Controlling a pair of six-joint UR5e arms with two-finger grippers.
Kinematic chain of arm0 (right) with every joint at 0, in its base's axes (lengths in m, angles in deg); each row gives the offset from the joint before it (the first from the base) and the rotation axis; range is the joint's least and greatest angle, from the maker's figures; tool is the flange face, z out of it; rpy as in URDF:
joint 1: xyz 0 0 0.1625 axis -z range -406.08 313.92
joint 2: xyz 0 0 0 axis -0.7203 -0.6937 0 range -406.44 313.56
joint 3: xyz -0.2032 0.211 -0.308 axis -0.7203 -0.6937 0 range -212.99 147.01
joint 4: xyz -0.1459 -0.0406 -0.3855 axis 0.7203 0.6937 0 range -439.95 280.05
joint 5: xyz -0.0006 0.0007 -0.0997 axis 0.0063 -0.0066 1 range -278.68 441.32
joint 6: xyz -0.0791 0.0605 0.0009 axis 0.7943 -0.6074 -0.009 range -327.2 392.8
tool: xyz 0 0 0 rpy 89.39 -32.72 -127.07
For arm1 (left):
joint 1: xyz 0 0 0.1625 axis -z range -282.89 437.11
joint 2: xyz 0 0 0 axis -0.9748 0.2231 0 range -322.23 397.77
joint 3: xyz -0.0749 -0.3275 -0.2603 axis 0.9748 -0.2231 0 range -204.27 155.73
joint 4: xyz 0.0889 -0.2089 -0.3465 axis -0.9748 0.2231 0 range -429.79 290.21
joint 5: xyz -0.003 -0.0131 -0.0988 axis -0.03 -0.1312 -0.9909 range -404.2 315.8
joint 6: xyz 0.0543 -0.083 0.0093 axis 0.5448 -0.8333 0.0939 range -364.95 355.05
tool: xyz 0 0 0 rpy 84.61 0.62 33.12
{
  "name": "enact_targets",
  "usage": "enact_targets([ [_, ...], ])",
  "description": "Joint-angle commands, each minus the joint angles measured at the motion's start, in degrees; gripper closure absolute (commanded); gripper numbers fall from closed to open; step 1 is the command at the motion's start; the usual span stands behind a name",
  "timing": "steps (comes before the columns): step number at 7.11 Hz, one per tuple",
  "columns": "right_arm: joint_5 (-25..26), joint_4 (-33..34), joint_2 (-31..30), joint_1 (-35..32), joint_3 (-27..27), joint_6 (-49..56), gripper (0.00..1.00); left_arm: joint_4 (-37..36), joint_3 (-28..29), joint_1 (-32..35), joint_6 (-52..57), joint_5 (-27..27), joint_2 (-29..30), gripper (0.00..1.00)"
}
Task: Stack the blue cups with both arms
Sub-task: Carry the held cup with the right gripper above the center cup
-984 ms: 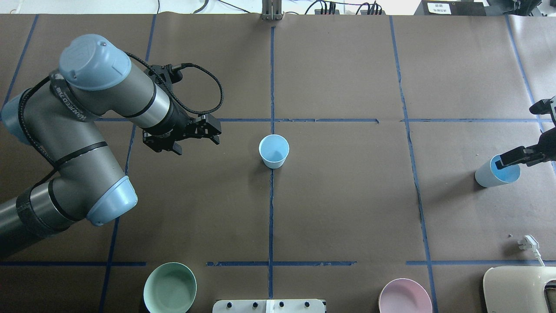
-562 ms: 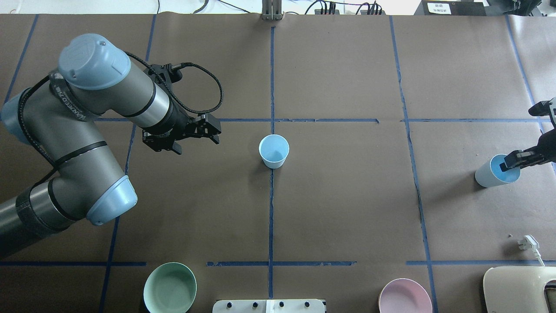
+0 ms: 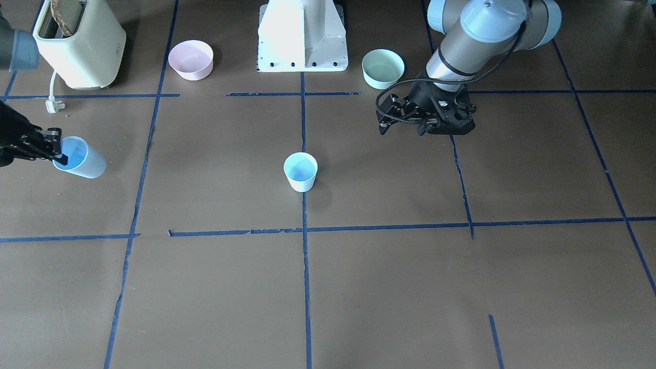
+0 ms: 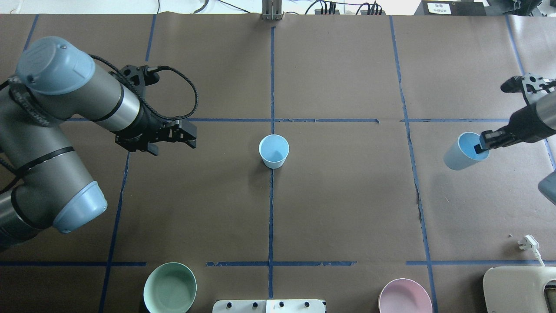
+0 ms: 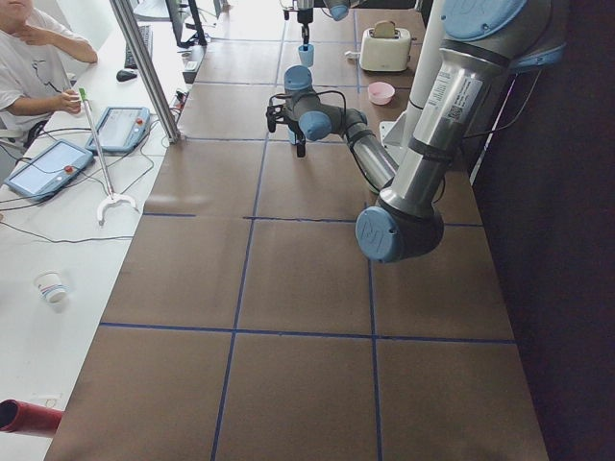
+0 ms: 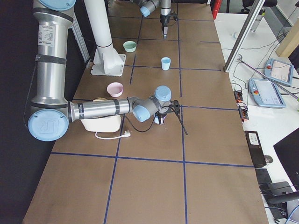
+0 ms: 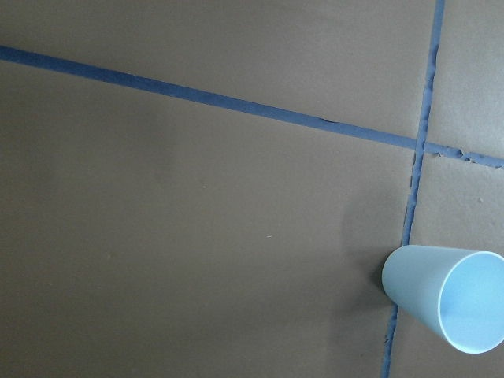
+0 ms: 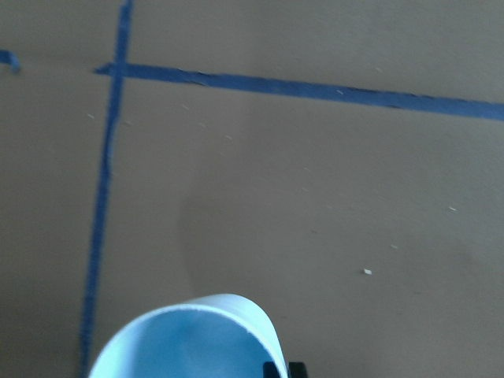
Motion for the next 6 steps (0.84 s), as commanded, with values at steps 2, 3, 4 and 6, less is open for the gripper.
enact_targets([
  [2,4.77,19.34,26.00,12.96,2.55,-24.98,1.00,0.18,-1.53,0.28,2.91,-0.04,-3.56,0.00],
  [3,8.72,19.44,30.32,17.28,-0.07,-32.03,1.00,0.18,-1.19,0.19,2.91,0.04,-3.57,0.00],
  [4,12.16,19.44,35.59,20.11,-4.62,-36.54,1.00,0.18,-1.18,0.02,2.91,0.05,-3.57,0.00],
  [6,14.38,19.35,41.08,21.62,-11.68,-39.66,1.00,0.18,-1.01,-0.07,2.91,0.22,-3.57,0.00],
])
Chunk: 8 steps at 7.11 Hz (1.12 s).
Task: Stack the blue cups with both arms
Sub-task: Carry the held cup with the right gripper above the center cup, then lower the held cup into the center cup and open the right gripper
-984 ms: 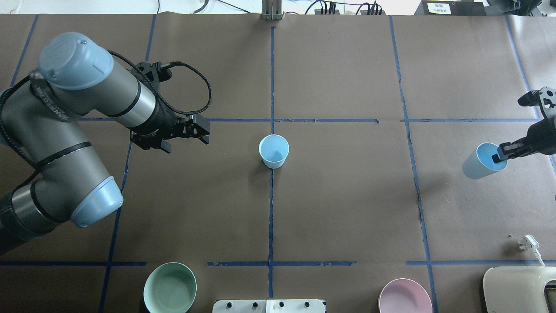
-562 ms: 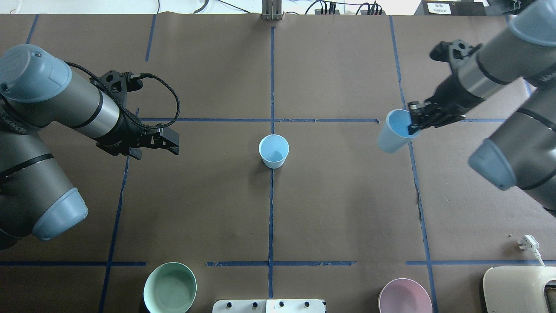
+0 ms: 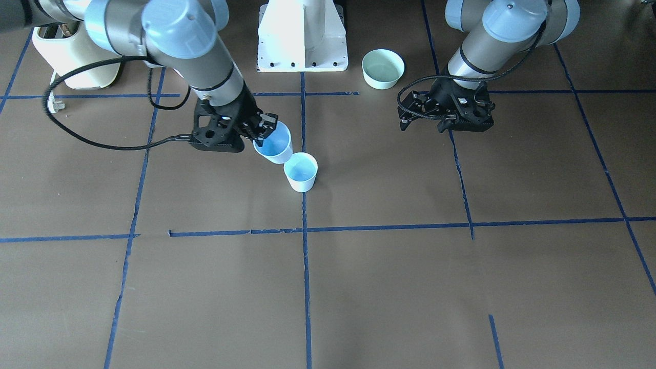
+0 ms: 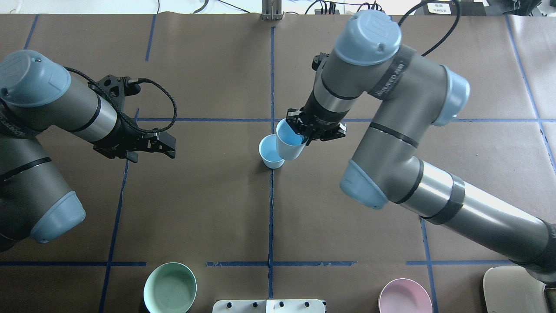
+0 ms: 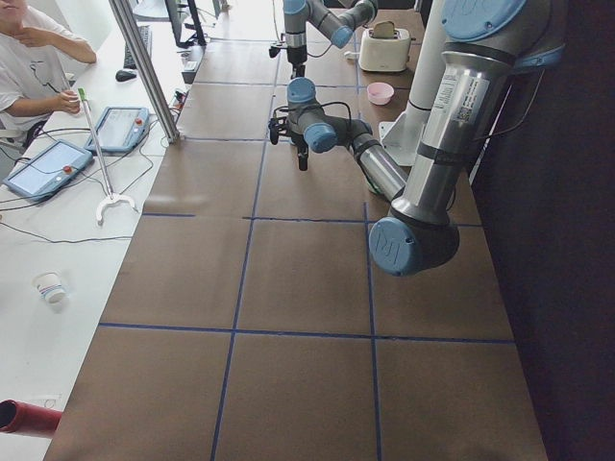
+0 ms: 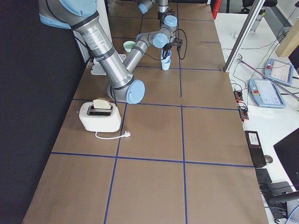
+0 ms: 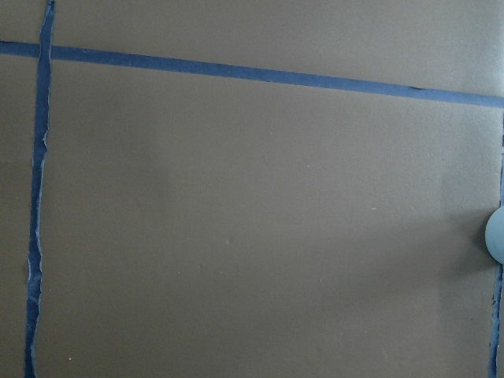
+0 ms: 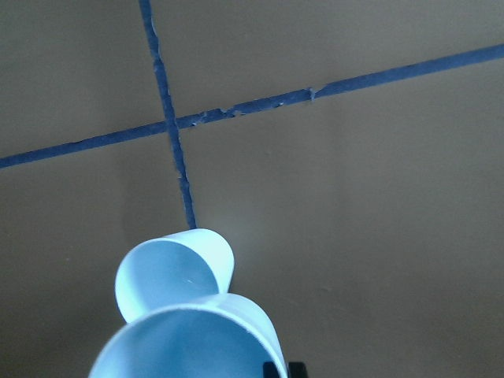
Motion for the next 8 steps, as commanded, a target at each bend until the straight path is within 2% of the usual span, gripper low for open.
enact_targets([
  [1,2.29,-0.01,3.16,1.34,-3.85,-2.02,1.00,0.00,0.15,-0.06,0.00,0.27,-0.10,0.00],
  [8,6.15,-0.45,3.86,2.40,-4.47,-2.02,1.00,0.00,0.51,-0.15,-0.08,0.36,-0.10,0.00],
])
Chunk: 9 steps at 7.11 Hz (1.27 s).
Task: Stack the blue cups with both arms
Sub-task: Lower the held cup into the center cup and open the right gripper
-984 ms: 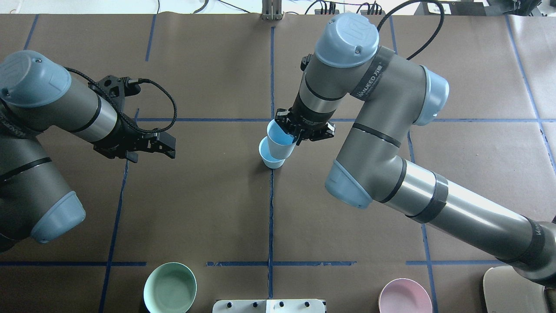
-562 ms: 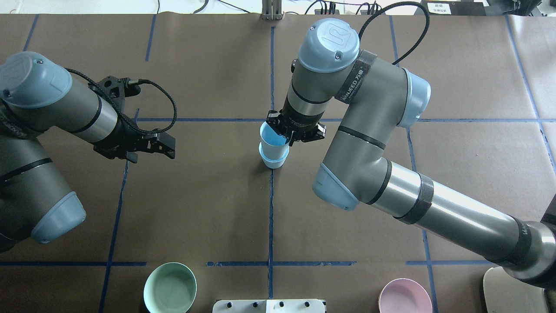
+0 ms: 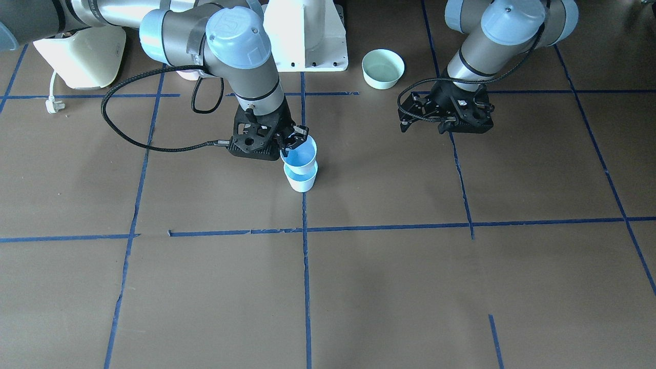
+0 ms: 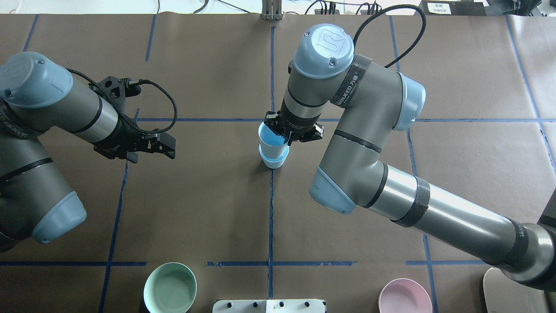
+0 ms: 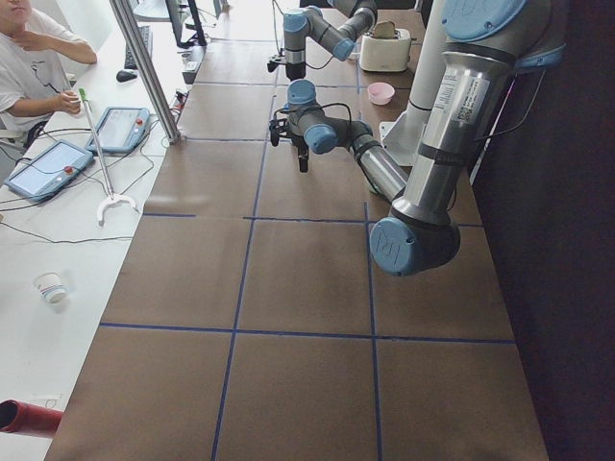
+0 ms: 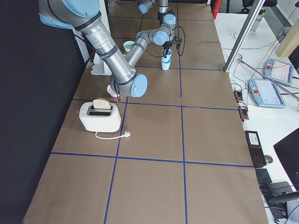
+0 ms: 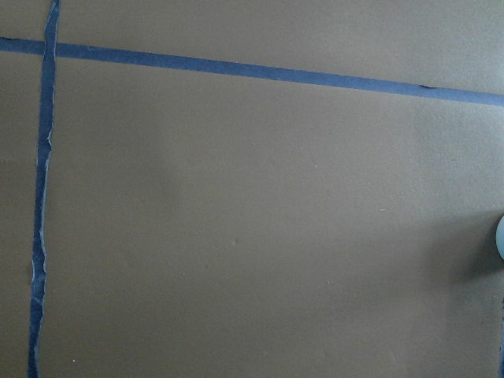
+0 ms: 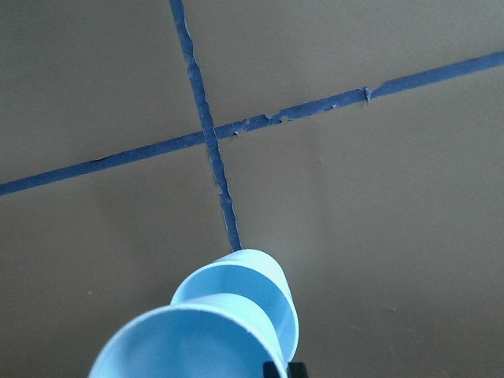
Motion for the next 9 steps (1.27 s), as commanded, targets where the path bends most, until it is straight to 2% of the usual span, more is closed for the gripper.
enact_targets([
  [1,1.34,-0.06,0.21,-0.02,-0.14,-0.08,1.00,0.00,-0.01,0.00,-0.02,0.07,-0.07,0.00],
  [2,1.86,-0.06,0.13,0.06,-0.49,0.00,0.99,0.00,0.08,0.00,-0.02,0.07,-0.07,0.00],
  [3,2.56,-0.15,0.13,0.41,-0.58,0.00,0.63,0.00,0.08,0.00,-0.02,0.07,-0.07,0.00],
  [4,3.35,-0.23,0.04,1.20,-0.58,-0.69,0.01,0.00,0.08,-0.09,-0.02,0.07,0.02,0.00],
  [6,3.01,-2.41,-0.31,1.03,-0.49,-0.53,0.00,-0.17,-0.36,0.43,0.24,-0.28,-0.15,0.00],
  [7,1.70,-2.52,-1.62,-0.71,0.29,0.17,0.00,-0.09,-1.93,1.57,7.03,-0.28,-4.77,0.00],
  [9,-5.31,-2.43,-12.20,-7.29,8.07,11.09,0.00,-0.18,-2.21,5.16,20.66,-0.46,-9.97,0.00],
])
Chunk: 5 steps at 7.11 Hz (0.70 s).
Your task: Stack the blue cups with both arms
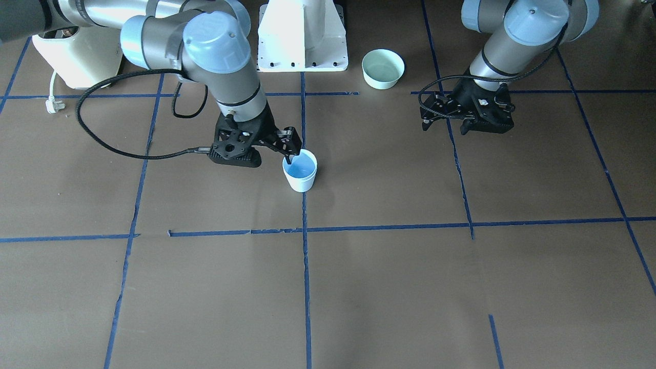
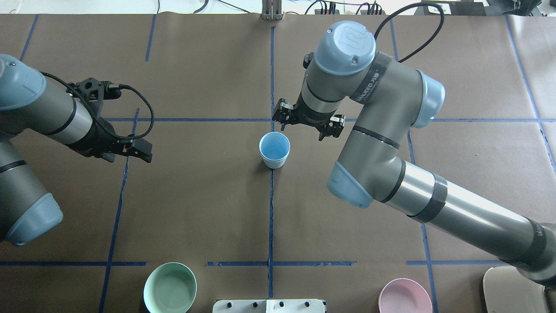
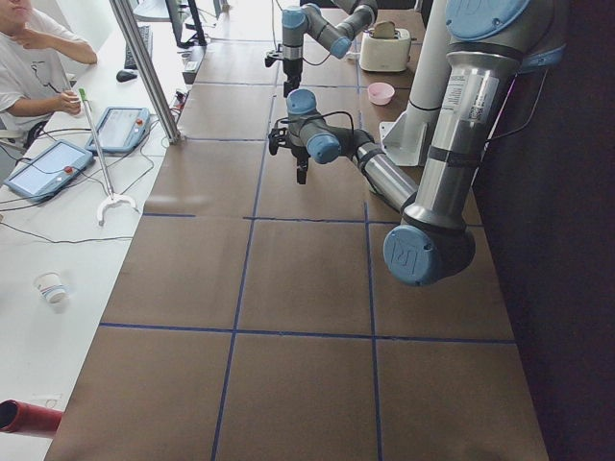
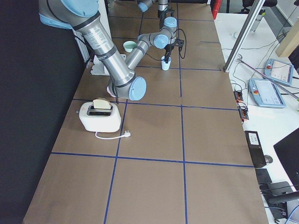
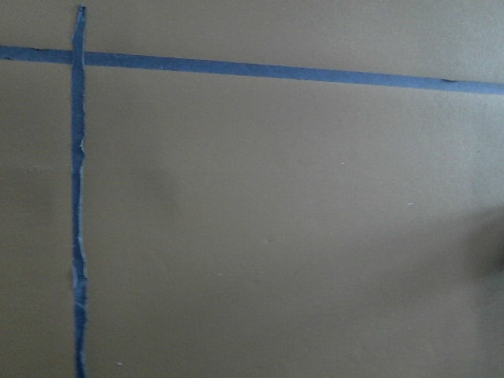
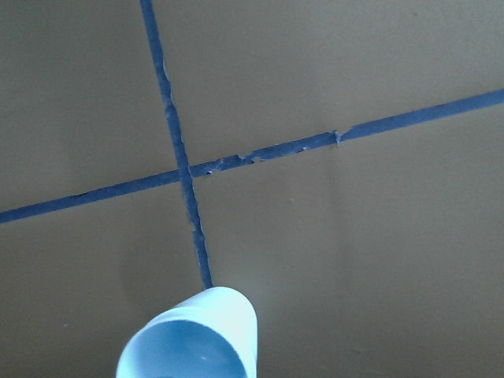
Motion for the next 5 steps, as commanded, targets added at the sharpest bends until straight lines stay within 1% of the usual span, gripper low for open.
enact_targets([
  [1,-5.42,-0.14,-11.21,-6.52,6.93,12.55,0.00,-0.11,-0.18,5.16,13.24,-0.11,-5.73,0.00],
  [2,-7.88,-0.31,-16.40,-10.21,8.61,19.65,0.00,-0.29,0.34,10.32,21.39,-1.59,-8.28,0.00],
  [3,-10.34,-0.49,-22.02,-14.59,9.06,29.81,0.00,-1.77,2.44,17.60,30.09,-7.17,-9.79,0.00],
  [4,-11.06,-0.32,-27.03,-18.99,8.89,39.57,0.00,-5.26,4.29,23.59,40.18,-10.18,-10.24,0.00],
  [5,-12.11,-0.23,-31.52,-23.64,8.63,49.50,0.00,-10.26,4.74,28.95,49.07,-10.39,-10.94,0.00],
])
